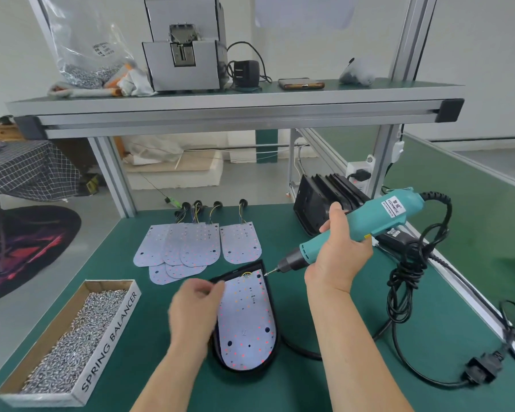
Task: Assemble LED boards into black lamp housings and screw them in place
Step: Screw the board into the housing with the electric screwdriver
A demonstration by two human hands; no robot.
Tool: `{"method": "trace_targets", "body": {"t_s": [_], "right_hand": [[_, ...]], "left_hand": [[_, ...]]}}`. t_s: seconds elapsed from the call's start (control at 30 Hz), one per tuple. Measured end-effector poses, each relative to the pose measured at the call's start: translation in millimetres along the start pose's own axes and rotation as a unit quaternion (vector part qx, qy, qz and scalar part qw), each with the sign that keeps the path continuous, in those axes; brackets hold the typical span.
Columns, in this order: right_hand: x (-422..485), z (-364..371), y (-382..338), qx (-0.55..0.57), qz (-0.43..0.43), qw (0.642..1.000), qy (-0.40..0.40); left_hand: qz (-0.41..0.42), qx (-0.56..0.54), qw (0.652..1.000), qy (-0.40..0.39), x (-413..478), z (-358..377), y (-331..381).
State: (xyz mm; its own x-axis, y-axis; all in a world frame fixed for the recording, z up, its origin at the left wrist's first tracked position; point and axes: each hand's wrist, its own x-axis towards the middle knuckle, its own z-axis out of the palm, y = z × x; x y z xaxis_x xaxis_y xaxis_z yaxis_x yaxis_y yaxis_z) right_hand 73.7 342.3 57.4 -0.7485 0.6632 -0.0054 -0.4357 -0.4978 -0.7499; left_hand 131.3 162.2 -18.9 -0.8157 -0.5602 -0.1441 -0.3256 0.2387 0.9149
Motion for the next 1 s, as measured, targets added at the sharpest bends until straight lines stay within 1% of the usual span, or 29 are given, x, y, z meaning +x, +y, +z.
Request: {"method": "trace_targets", "body": {"t_s": [0.03,0.07,0.1,0.13,0.2,0.27,0.37,0.47,0.57,0.63,0.73,1.0], "right_hand": [[0,0,0,-0.002,-0.004,1.000,-0.006],[0,0,0,-0.003,-0.009,1.000,-0.011],[0,-1,0,-0.005,-0.014,1.000,-0.017],[0,0,1,-0.007,-0.019,1.000,-0.023],[-1,2,4,-0.014,-0.027,0.999,-0.034],[-3,4,6,-0.025,-0.037,0.998,-0.051],[-3,7,10,-0.058,-0.062,0.993,-0.086],[2,7,17,-0.104,-0.097,0.982,-0.124],[6,5,25,-0.147,-0.123,0.968,-0.163],[9,2,32,-0.171,-0.135,0.960,-0.175],[13,-1,42,-0.194,-0.138,0.956,-0.171],[16,-1,52,-0.205,-0.121,0.959,-0.157]], "left_hand": [[0.004,0.082,0.996,0.028,7,-10,-6],[-0.009,0.120,0.993,0.020,13,-19,-10],[-0.031,0.133,0.991,-0.009,19,-25,-14],[-0.050,0.131,0.989,-0.043,22,-27,-14],[-0.049,0.142,0.984,-0.095,26,-21,-10],[-0.050,0.133,0.982,-0.126,28,-10,-4],[-0.100,0.070,0.978,-0.171,31,3,2],[-0.140,0.046,0.966,-0.210,29,14,8],[-0.140,0.022,0.967,-0.214,27,21,11],[-0.136,0.006,0.968,-0.211,26,23,10],[-0.135,-0.010,0.969,-0.207,26,24,8],[-0.139,-0.025,0.968,-0.207,28,26,6]]}}
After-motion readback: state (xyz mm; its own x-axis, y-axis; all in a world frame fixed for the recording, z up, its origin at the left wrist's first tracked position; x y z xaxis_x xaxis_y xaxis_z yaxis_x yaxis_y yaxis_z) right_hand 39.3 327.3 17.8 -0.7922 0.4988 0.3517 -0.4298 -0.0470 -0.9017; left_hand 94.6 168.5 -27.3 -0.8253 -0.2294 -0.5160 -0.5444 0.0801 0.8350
